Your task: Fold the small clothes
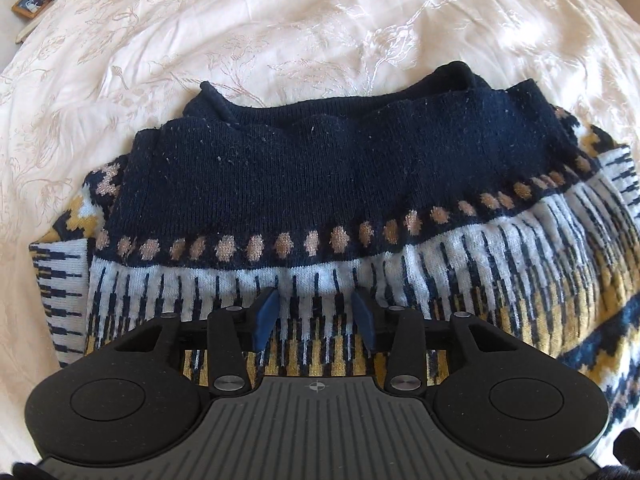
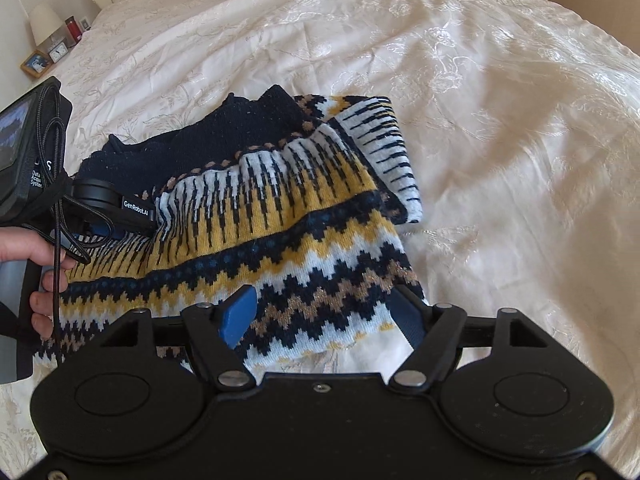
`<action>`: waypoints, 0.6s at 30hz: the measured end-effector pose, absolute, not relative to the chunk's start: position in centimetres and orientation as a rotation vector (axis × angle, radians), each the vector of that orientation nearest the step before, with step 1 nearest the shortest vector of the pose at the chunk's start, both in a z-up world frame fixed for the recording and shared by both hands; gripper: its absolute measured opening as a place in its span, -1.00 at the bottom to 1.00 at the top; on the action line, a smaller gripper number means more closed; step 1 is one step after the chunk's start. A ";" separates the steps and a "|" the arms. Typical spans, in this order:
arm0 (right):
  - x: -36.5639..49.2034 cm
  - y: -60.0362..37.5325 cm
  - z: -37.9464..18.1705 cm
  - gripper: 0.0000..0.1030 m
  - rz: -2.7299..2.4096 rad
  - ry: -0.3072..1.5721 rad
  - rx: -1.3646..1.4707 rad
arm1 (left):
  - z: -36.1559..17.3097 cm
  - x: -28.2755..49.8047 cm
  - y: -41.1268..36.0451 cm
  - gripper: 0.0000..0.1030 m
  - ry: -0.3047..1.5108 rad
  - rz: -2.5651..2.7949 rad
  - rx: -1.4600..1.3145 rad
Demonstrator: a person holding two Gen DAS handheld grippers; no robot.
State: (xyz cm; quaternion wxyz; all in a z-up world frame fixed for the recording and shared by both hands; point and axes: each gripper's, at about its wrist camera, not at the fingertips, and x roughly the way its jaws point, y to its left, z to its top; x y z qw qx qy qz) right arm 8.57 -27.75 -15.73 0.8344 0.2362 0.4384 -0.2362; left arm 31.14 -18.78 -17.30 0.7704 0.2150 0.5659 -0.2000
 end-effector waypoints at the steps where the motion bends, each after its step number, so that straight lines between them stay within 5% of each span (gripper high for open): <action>1: 8.2 -27.8 -15.7 0.52 -0.506 0.924 0.509 | -17.3 31.2 -18.8 -0.21 1.229 -0.428 0.471; 18: 6.0 -29.9 -17.9 0.67 -0.410 0.954 0.536 | -17.7 30.9 -19.1 -0.18 1.200 -0.400 0.543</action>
